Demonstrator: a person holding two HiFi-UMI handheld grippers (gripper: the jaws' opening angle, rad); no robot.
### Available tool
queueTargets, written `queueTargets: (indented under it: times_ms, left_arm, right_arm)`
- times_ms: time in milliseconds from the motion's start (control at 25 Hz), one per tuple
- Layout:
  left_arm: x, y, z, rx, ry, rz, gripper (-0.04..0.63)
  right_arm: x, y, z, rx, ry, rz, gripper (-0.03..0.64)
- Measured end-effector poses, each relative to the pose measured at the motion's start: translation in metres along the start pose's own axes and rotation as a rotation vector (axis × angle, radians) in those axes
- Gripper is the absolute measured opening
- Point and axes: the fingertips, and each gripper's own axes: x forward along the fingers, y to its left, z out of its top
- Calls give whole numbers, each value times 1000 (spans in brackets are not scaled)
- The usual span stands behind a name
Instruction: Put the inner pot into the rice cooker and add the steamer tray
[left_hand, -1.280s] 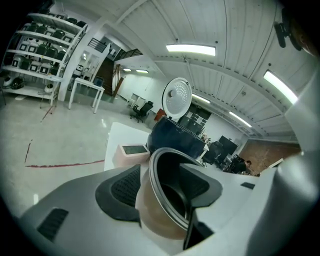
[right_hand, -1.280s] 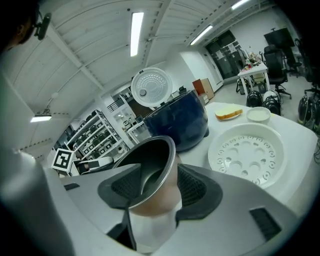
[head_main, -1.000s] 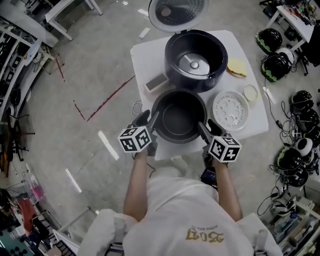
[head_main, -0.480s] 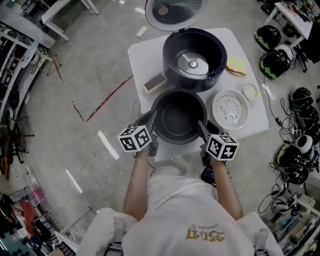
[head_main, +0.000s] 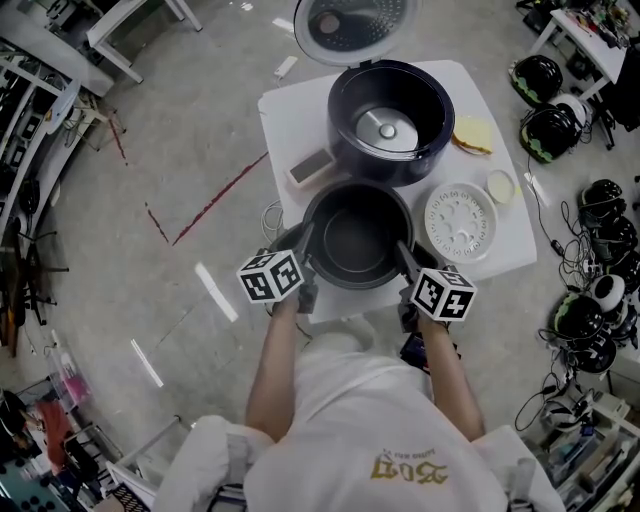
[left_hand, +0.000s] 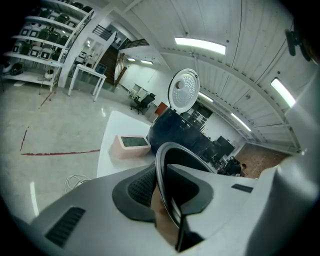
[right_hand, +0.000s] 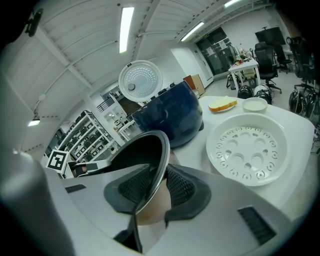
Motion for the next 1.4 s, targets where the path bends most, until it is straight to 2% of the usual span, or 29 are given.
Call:
queueTargets:
  times_ms: [280,480,760,1400]
  left_arm:
    - [-7,-2,0,-19,-22,3,80]
    - [-18,-10,12,1,-57,0,80]
    - [-44,-18,33,2,-135,-5,80]
    - [-104,-47,89,-3,-290,-51,78]
  right_arm:
    - [-6,5,2,-2,-2,27,114]
    - [-11,14,12,-4,-23,48,109]
    - [-22,39,28,-12,-64,132,108]
    - [-60,104,80,-72,-193,232,100]
